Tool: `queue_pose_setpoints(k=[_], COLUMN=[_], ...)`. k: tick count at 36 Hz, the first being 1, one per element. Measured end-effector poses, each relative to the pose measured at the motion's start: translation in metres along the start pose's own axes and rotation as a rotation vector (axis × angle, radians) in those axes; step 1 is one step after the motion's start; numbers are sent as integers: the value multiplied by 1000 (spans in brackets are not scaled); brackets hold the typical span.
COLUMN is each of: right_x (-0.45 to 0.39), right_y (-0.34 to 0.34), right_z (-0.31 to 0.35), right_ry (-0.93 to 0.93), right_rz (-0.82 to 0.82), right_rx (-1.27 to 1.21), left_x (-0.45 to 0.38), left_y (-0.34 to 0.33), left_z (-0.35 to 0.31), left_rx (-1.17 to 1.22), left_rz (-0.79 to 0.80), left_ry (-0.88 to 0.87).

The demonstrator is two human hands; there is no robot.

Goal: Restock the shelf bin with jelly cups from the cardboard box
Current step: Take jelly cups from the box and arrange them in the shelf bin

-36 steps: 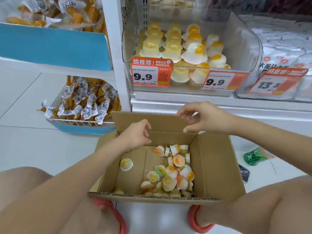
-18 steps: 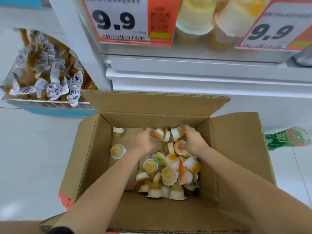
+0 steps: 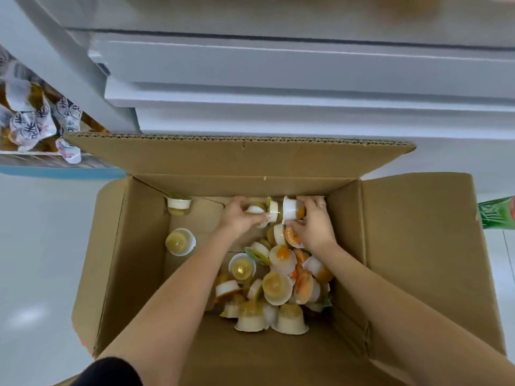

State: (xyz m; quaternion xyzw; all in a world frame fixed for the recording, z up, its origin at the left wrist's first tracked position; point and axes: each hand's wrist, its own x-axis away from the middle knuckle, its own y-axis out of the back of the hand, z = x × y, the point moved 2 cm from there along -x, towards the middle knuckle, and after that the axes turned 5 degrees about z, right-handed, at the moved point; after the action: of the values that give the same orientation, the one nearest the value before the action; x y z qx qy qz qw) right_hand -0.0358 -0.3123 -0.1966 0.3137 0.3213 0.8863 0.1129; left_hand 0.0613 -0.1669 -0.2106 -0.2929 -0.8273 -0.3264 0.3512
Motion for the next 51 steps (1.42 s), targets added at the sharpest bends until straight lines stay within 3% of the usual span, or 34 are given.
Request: queue_pose_setpoints(k=[5, 10, 16, 24, 29, 34, 37, 42, 51], right_x=[-3, 10, 39, 95, 156, 210, 231, 241, 241], right_y=[8, 17, 46, 131, 170, 199, 207, 209, 209], right_z=[4, 10, 34, 137, 186, 205, 210, 213, 223], right_ry=[-18, 29, 204, 610, 788, 759, 752, 751, 777], right_rz=[-11, -22, 122, 13, -7, 60, 165, 118, 86], right_rx=[-12, -50, 18, 101, 44, -289, -404, -365, -202], left_x=[4, 23, 70, 173, 259, 337, 353, 356, 350], left_y=[1, 5, 32, 84, 106, 118, 113, 103, 108], left_z=[5, 2, -35, -117, -152, -159, -151, -145, -141], left_rx=[60, 344, 661, 749, 664, 747, 716, 705, 680], left_rz=[106, 251, 310, 394, 473, 696, 752, 654, 700], left_ry=[95, 235, 340, 60, -184, -350, -474, -505, -514])
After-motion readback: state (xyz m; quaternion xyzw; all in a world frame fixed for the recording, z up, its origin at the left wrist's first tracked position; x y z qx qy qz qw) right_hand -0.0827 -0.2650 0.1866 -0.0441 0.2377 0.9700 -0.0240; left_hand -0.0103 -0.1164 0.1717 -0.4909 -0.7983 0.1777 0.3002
